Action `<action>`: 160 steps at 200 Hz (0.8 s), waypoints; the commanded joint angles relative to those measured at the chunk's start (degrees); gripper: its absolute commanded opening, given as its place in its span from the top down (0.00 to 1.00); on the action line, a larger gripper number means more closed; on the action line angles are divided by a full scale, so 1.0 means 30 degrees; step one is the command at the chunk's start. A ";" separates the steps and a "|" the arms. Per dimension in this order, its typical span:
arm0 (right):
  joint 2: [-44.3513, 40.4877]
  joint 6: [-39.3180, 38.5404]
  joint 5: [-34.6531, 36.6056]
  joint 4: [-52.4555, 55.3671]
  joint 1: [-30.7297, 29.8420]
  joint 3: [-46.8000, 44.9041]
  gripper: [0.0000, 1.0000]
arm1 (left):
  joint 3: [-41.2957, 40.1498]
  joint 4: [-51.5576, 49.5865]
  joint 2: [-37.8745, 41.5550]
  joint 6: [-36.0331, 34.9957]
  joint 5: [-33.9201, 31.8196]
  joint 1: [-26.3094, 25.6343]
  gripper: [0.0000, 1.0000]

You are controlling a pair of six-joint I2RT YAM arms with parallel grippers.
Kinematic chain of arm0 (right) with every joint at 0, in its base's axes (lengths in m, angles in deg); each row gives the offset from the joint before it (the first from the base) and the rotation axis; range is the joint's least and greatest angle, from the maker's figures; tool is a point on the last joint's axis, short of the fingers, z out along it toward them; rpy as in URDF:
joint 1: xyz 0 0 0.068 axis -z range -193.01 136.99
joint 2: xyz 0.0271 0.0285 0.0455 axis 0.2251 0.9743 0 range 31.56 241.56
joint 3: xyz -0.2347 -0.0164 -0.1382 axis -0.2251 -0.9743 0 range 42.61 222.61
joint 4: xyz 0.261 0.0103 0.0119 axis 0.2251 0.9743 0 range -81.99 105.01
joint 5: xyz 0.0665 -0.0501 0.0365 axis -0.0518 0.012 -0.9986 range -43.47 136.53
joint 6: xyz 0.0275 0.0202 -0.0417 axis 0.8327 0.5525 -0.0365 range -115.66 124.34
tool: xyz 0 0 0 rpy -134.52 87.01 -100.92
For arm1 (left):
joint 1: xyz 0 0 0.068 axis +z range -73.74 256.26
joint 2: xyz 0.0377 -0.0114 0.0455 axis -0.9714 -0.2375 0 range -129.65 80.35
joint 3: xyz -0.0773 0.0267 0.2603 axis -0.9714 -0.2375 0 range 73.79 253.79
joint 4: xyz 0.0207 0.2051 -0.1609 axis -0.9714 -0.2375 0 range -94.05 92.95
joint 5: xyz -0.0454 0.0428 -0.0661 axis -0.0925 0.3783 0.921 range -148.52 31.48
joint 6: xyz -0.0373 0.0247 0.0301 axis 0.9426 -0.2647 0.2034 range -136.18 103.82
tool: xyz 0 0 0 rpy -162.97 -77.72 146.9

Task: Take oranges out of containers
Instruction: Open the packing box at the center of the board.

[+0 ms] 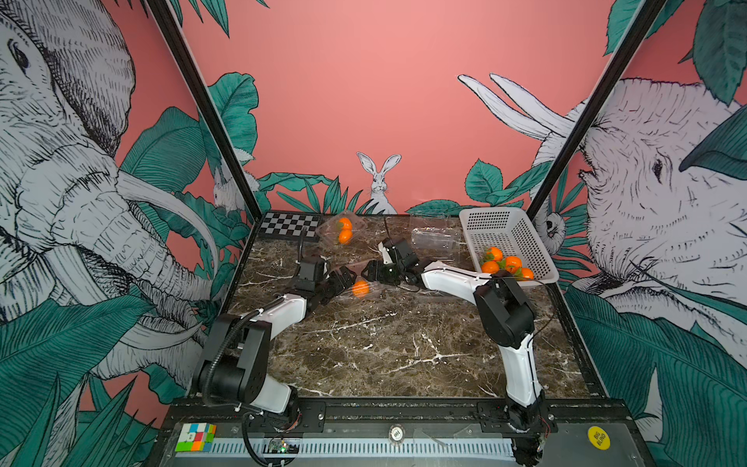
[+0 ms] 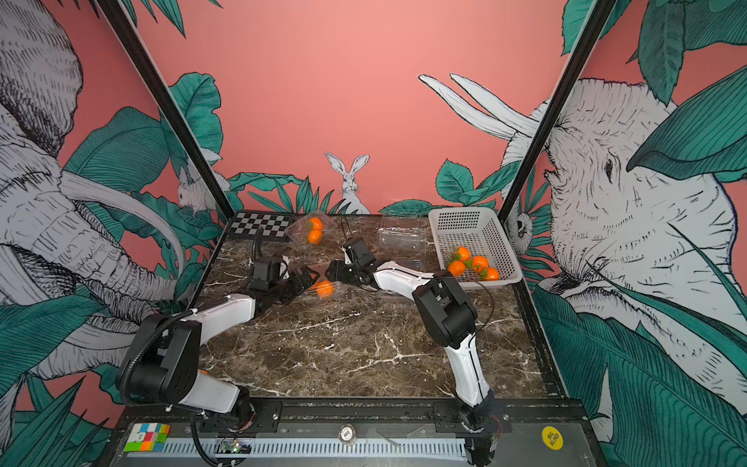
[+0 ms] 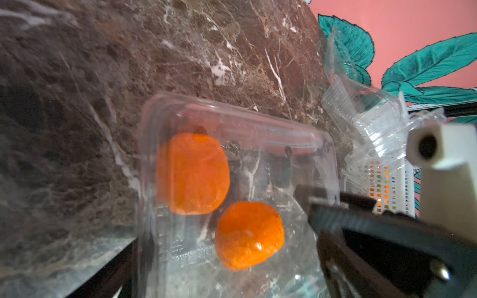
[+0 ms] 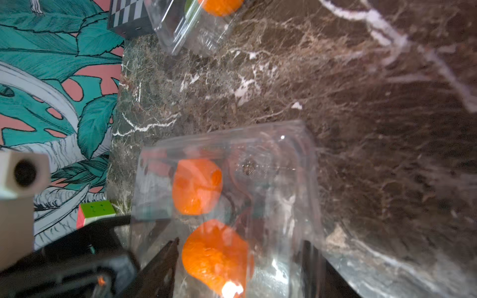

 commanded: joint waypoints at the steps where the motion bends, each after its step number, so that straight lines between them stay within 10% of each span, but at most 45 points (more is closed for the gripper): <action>1: 0.0538 -0.0931 -0.0106 0.1243 0.0169 0.0981 0.24 | -0.1504 0.2011 0.1755 0.1891 -0.1000 -0.1299 0.01; 42: -0.0823 -0.2013 0.0453 0.2620 0.0503 0.1010 0.02 | -0.2340 0.0113 0.3555 0.2097 -0.1403 -0.1411 0.01; 77: -0.4185 -0.1804 0.1953 0.2100 0.0635 -0.2123 0.01 | -0.2800 -0.2095 0.4454 0.1057 -0.2110 -0.0714 0.01; 160: -0.6897 0.6383 0.2294 -0.8972 -0.2068 -1.0312 0.02 | 0.2431 -0.3212 -0.0107 -0.2386 -0.0658 0.1313 0.01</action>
